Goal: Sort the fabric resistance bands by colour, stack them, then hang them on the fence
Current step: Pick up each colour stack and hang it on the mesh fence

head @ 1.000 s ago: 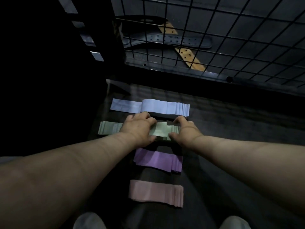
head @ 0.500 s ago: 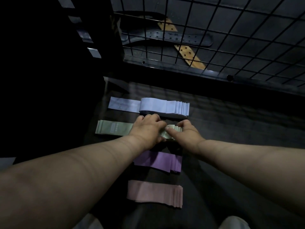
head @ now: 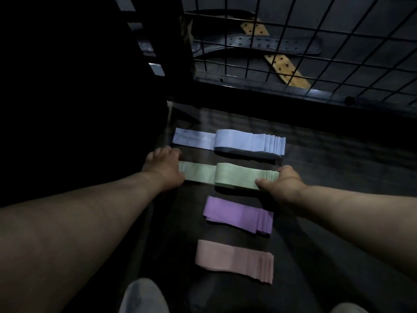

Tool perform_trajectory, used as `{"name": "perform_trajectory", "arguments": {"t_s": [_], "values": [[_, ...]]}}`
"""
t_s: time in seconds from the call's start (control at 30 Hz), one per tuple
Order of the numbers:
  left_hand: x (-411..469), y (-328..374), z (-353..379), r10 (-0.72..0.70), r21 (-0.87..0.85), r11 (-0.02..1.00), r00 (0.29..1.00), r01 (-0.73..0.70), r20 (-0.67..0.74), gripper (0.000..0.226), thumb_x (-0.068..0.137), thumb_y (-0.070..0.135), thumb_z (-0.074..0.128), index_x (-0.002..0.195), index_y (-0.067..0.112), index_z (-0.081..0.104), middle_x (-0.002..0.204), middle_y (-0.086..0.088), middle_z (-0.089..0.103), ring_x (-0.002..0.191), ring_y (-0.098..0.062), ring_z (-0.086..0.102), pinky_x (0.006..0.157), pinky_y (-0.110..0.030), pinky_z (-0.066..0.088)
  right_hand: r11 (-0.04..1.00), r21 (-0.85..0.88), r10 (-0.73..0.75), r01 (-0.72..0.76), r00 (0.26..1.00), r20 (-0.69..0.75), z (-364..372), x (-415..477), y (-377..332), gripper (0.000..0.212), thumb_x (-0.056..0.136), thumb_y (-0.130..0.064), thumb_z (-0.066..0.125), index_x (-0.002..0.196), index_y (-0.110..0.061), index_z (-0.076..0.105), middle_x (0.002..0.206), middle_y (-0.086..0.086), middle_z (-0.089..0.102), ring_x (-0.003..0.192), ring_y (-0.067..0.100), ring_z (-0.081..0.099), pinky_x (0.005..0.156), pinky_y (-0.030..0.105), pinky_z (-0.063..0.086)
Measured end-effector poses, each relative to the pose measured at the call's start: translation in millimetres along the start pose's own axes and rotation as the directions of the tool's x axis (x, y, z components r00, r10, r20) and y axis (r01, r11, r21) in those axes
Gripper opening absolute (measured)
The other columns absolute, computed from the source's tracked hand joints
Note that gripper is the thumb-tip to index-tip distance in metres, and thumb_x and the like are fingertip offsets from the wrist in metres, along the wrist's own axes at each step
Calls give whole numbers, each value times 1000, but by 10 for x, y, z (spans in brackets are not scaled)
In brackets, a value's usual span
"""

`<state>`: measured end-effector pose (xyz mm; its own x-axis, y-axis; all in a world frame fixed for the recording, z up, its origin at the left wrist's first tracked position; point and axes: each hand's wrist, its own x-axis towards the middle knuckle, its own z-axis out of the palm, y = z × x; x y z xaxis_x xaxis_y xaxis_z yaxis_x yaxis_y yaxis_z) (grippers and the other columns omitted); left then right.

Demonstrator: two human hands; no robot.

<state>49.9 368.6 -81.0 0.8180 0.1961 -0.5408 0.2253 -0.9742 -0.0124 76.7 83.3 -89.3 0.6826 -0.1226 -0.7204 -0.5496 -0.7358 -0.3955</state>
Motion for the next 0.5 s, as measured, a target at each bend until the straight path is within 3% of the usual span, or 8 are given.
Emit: {"name": "perform_trajectory", "arguments": {"t_s": [0.13,0.33,0.43,0.5], "values": [[42,-171,10,16,92,996,999,-21,47,74,82,50,66,144,23,35,144,-5,37,134,-26,37,110,-35,27,1000,-15,-5,5,1000,-8,-3,-9,-19,68,81,-39,79,129,-6,43,125,14,56,113,32,58,96,41,50],[101,-74,-90,-26,186,982,995,7,99,60,81,53,69,131,27,48,135,-10,37,129,-29,37,109,-39,28,999,-50,0,-1,1000,-16,-6,-9,-34,70,80,-40,79,130,-5,43,126,15,56,115,33,57,96,41,50],[86,-84,-167,-38,116,993,989,21,142,47,80,53,67,119,30,55,130,-6,45,123,-26,45,104,-36,33,998,-58,9,-10,1000,-12,-10,-15,-54,73,80,-41,79,131,-4,42,129,16,55,116,33,57,96,40,50],[59,-114,-234,-34,-48,998,986,42,164,26,81,46,69,99,31,59,117,0,59,104,-20,55,90,-30,41,998,-63,14,-14,1000,-9,-20,-16,-46,73,80,-41,79,132,-4,42,130,16,55,117,33,57,95,39,50]]}}
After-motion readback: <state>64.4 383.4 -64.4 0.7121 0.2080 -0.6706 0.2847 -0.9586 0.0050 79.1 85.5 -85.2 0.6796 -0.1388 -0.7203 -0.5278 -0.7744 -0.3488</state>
